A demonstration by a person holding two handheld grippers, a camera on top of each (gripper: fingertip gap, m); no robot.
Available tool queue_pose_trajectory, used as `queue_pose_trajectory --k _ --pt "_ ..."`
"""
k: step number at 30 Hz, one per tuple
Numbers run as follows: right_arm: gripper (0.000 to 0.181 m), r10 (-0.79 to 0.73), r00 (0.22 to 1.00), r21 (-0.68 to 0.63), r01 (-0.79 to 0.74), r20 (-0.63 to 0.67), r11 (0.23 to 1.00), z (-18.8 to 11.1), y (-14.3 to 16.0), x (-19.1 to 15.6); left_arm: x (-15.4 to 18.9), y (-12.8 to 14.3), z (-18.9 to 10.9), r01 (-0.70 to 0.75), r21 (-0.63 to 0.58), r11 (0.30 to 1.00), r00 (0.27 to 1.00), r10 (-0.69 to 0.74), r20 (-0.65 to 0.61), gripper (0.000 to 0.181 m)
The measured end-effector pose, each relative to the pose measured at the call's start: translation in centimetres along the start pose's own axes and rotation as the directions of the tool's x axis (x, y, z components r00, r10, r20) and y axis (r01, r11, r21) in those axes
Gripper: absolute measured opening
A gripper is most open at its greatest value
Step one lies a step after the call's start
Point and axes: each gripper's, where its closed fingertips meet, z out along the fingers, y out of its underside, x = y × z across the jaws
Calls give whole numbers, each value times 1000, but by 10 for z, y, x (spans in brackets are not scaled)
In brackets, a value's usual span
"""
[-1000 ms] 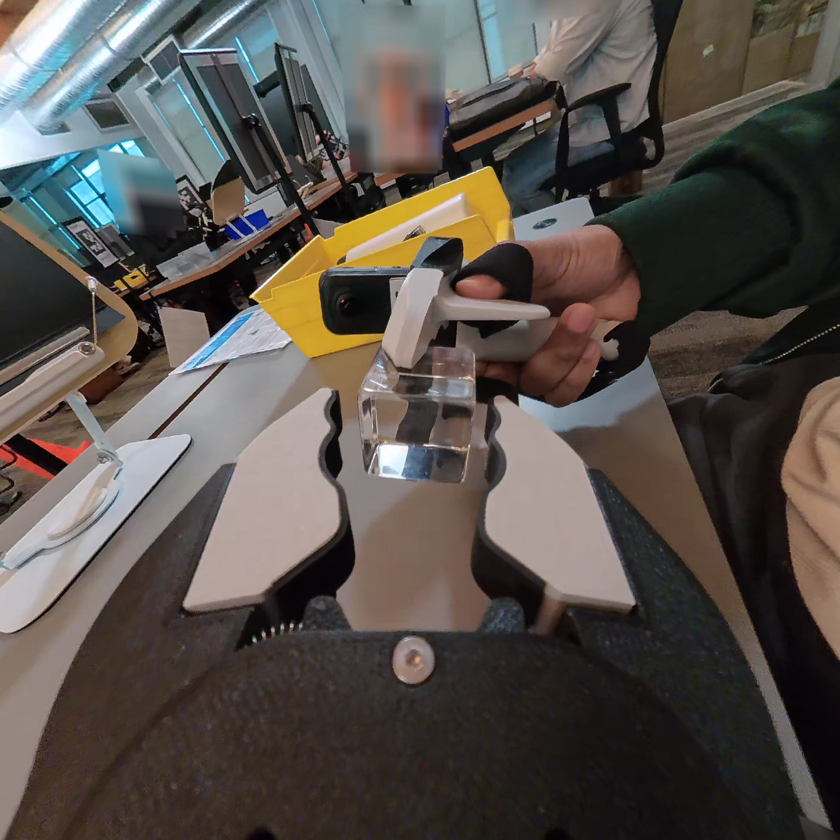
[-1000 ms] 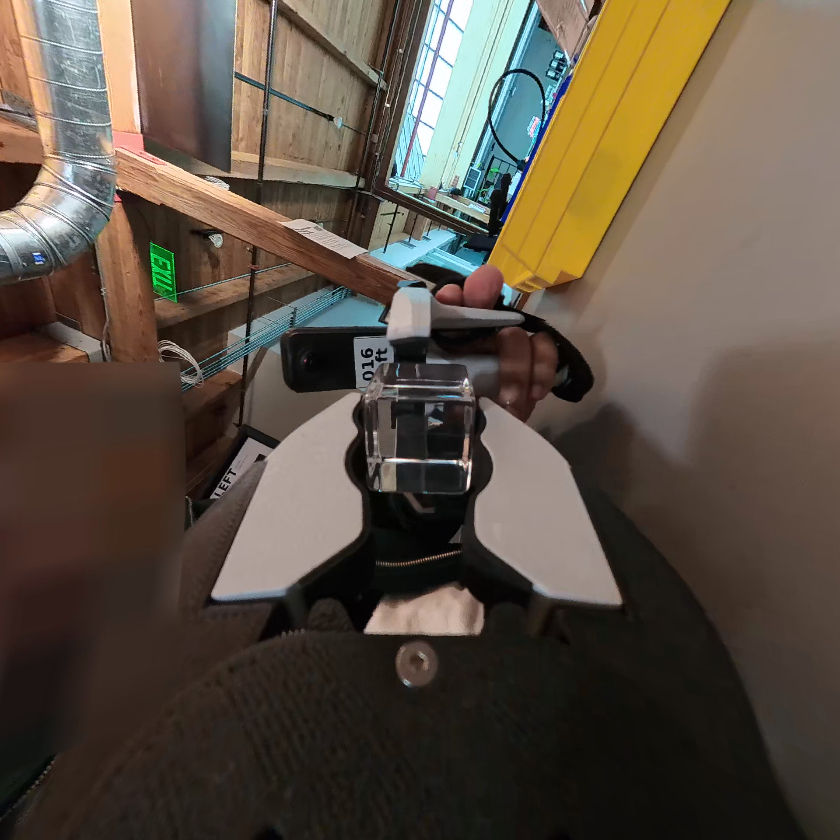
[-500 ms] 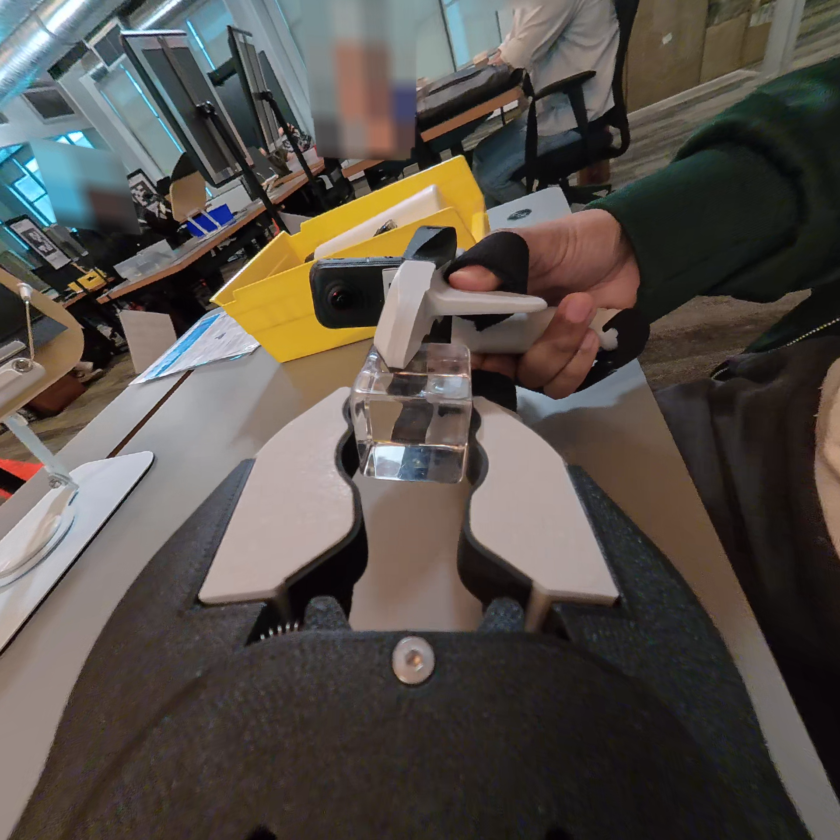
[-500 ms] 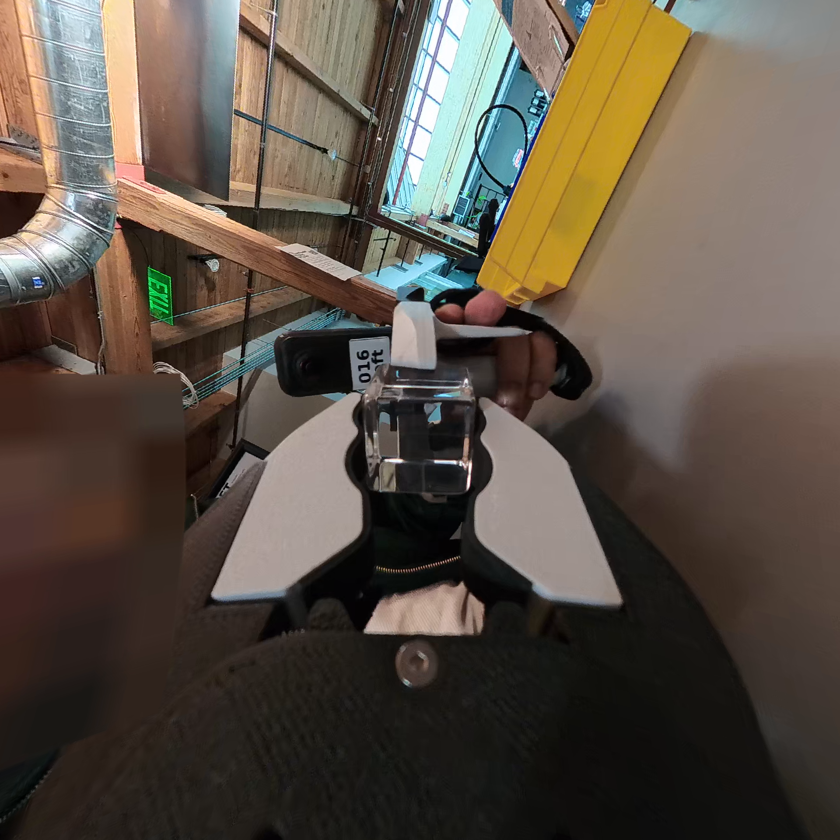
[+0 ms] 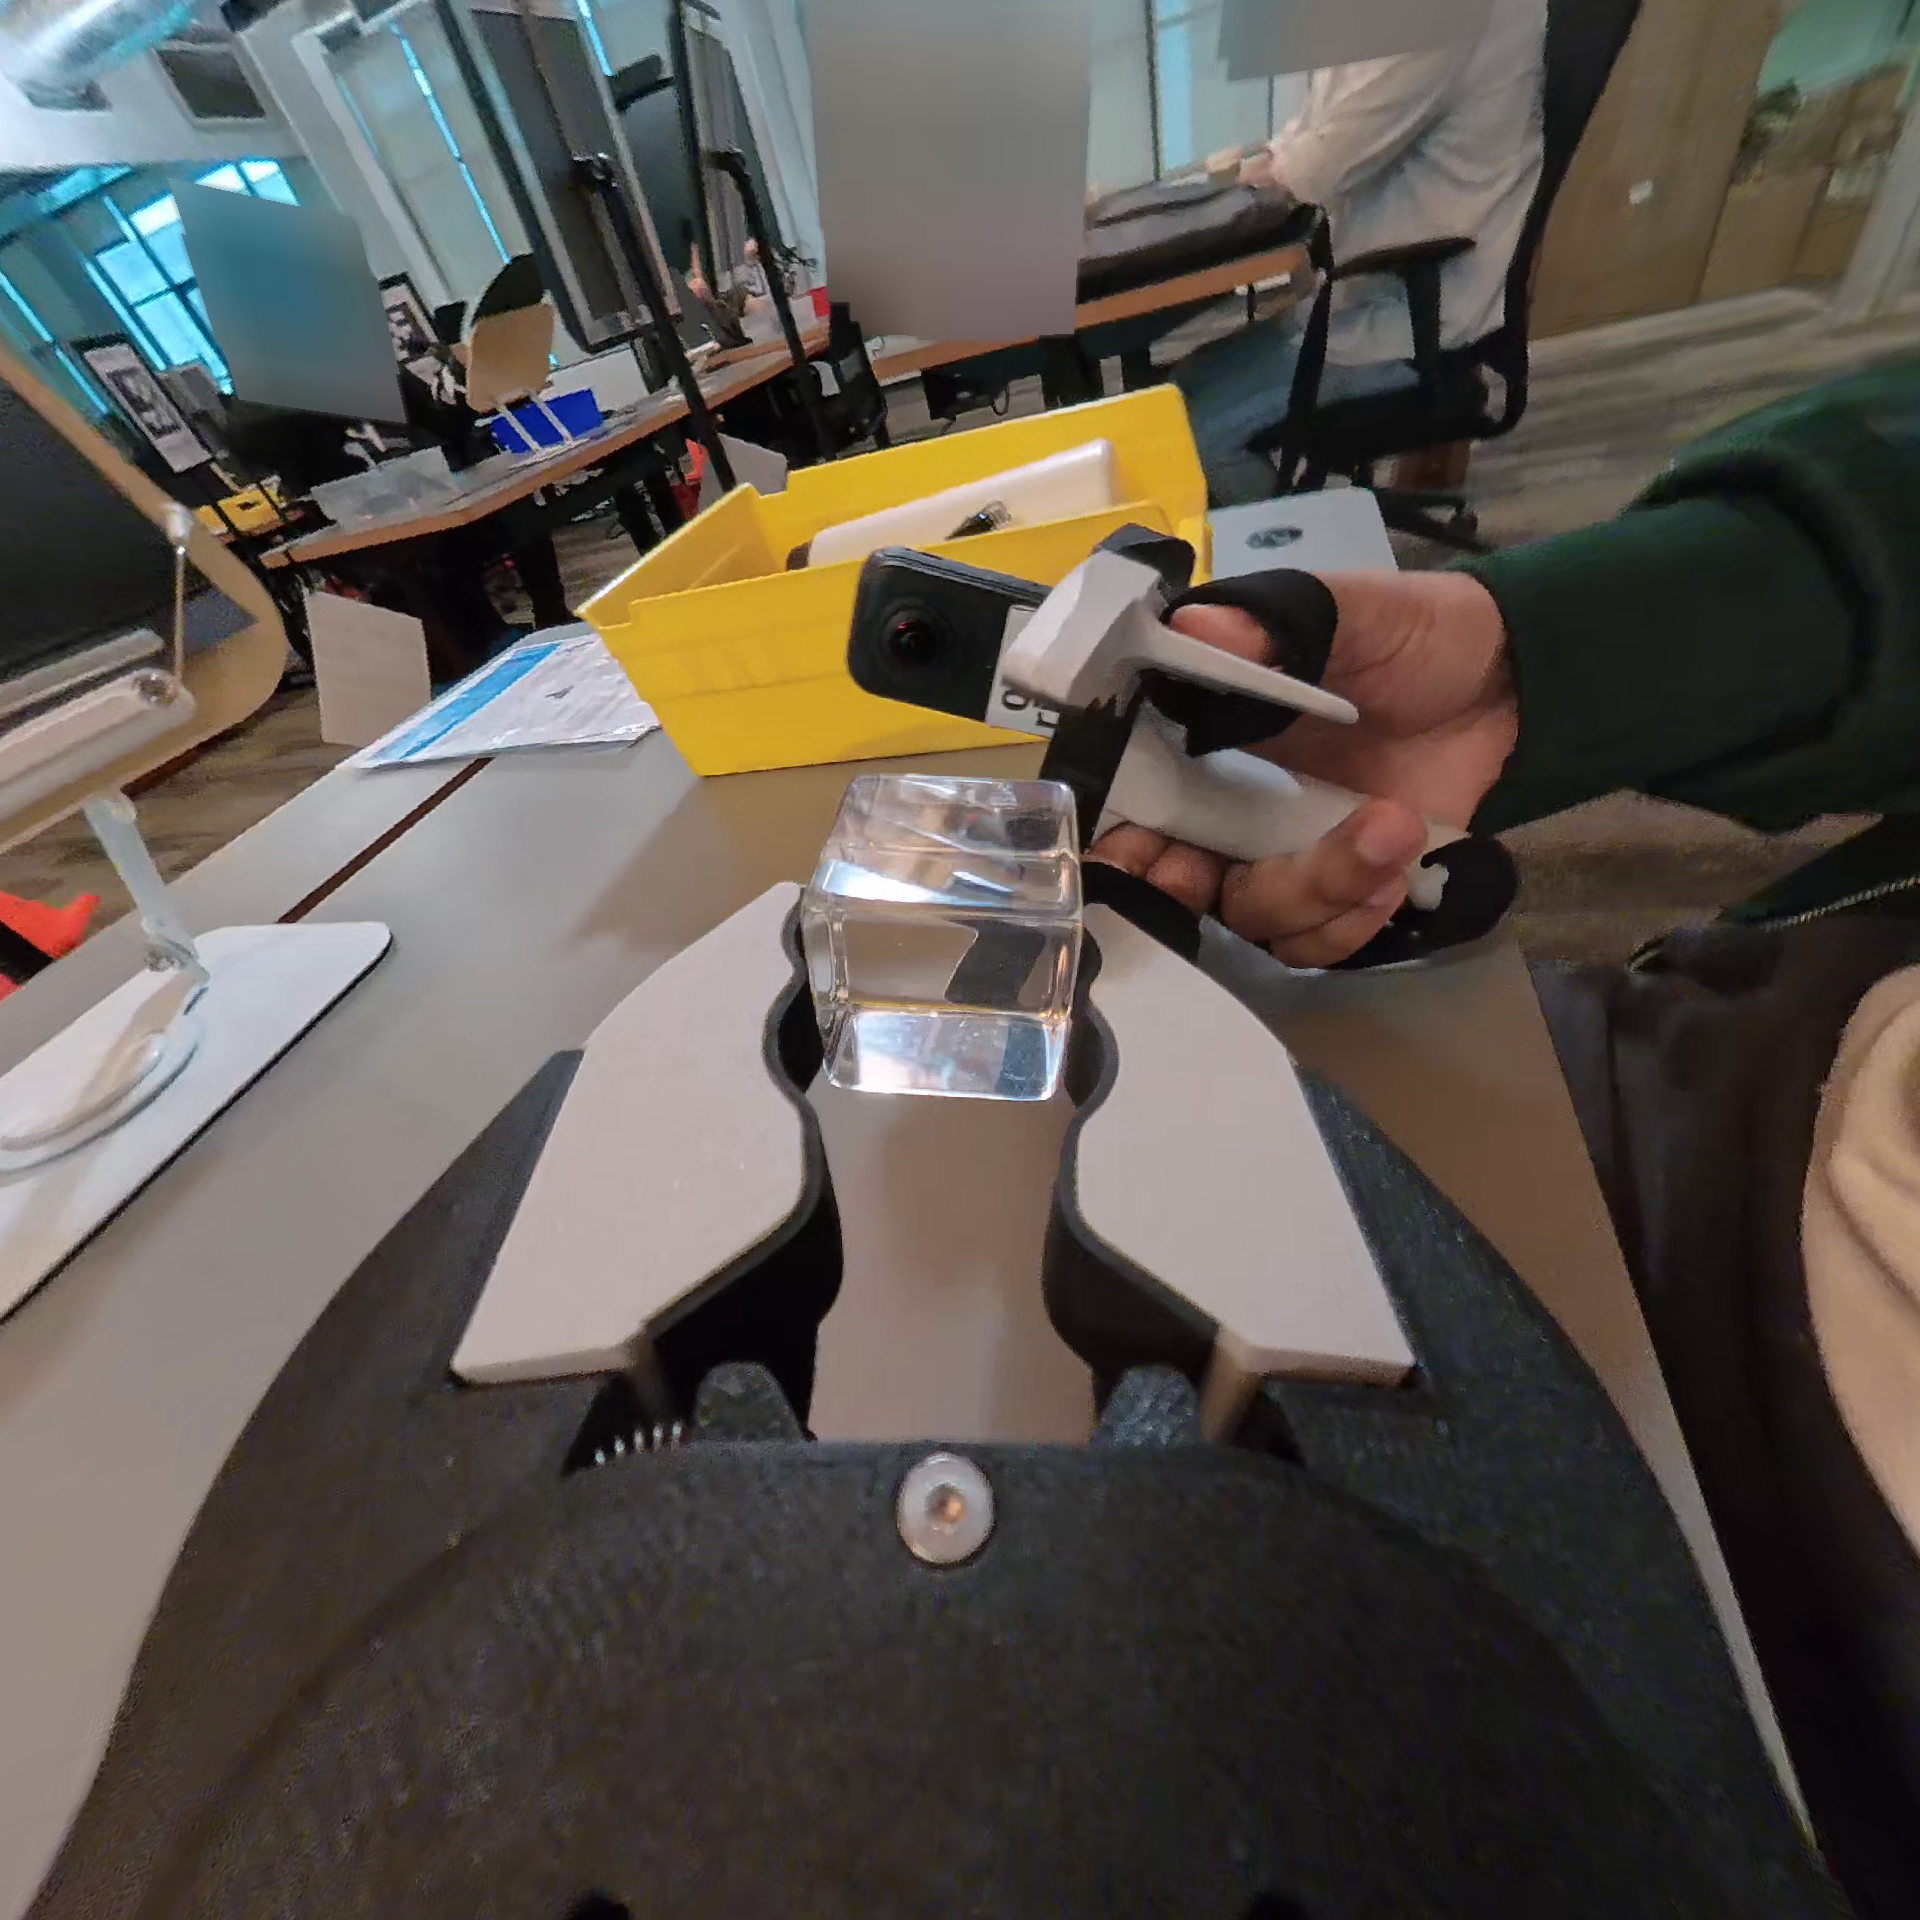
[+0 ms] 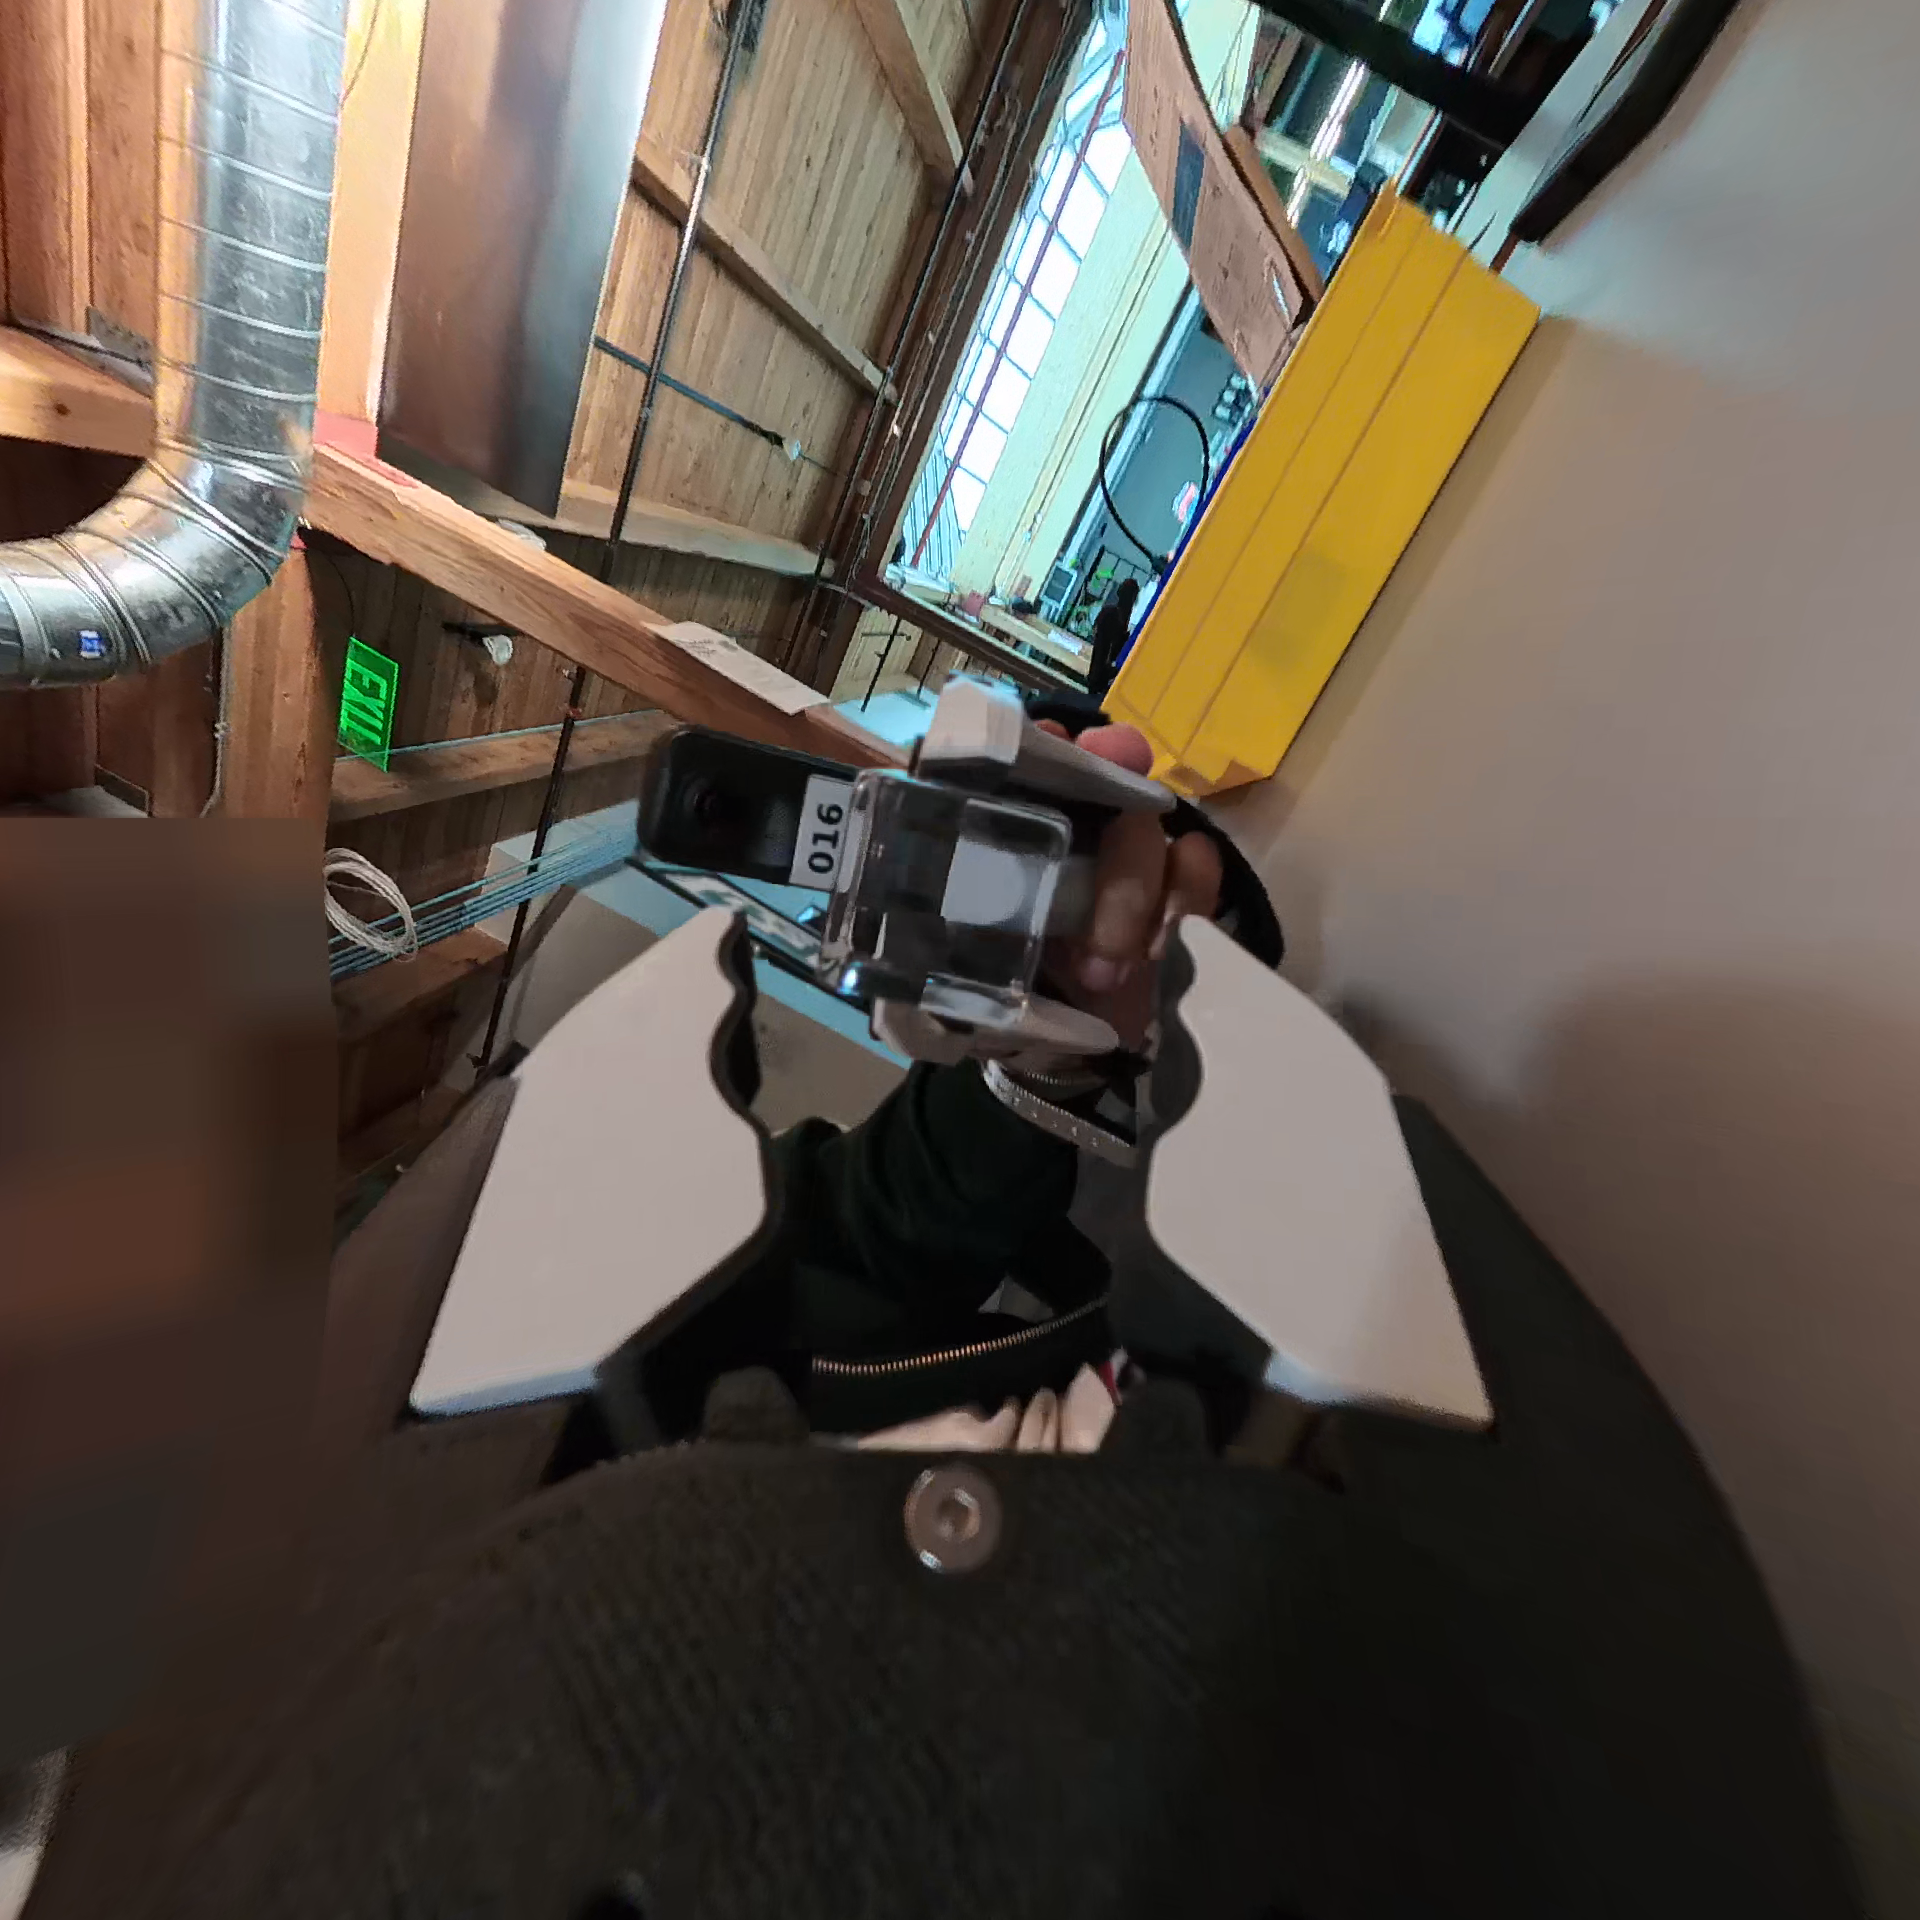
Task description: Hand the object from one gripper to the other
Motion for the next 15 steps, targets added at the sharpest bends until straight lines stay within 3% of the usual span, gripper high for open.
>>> queue_pose_trajectory --k 1,7,15 --pt "77 -7 1000 15 7 4 1000 -1 -4 0 -4 0 -2 30 11 999 1000 -30 6 45" --pt "77 -142 988 -13 142 -54 990 -4 -9 0 -17 3 -8 337 28 941 941 -337 -29 45" --pt "74 -443 882 -48 442 -157 896 2 -16 -3 -28 -1 -26 542 116 832 840 -540 -57 45"
